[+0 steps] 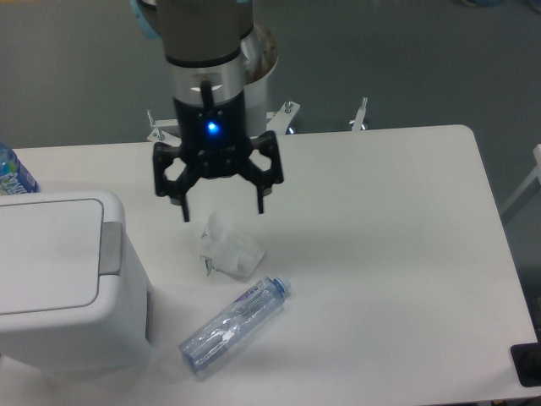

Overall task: Open the trash can
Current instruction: 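Move the gripper toward the trash can lid edge and lower it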

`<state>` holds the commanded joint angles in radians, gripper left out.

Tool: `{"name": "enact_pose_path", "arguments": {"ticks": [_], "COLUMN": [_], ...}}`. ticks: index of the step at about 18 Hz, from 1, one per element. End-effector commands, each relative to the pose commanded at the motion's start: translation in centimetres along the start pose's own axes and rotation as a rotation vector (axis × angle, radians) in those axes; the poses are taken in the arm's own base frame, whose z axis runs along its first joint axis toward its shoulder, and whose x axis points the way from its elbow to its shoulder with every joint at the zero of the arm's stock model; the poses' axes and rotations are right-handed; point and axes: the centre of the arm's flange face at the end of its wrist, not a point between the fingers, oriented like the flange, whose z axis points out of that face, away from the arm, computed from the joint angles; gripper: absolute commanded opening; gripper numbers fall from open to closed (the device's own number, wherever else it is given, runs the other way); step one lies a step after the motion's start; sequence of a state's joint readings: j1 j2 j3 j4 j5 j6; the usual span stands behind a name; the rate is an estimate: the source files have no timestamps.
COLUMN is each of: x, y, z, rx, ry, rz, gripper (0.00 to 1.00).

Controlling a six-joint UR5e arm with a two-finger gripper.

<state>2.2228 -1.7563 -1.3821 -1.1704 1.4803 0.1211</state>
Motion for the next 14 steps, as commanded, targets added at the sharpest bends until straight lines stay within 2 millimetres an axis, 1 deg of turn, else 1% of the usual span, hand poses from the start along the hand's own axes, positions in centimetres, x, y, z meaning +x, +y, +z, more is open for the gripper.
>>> {"name": "enact_pose_path", "arguments": {"ticks": [2,3,5,6,8,10,11,12,14], "x": [1.5,1.9,2.4,2.9,3.3,3.6,4.4,4.7,4.8], "y": [-0.3,-0.3,-0.4,-0.4,-0.3,-0.3,-0.2,-0.2,-0.2], "z": [0.5,0.8,1.4,1.5,1.6,2.1,2.3,2.8,3.1], "rx": [0.015,0.018,0.015,0.013,0.011,0.002,-0.002,-0.008,-0.013], "ry": [0.007,0.007,0.012,0.014,0.017,0.02,0.025,0.027,0.026], "rz": [0.024,0.027,0.03,0.037,0.041,0.046,0.057,0.062,0.062], "gripper": [1.0,1.0,1.0,1.0,1.0,1.0,1.0,1.0,1.0]}}
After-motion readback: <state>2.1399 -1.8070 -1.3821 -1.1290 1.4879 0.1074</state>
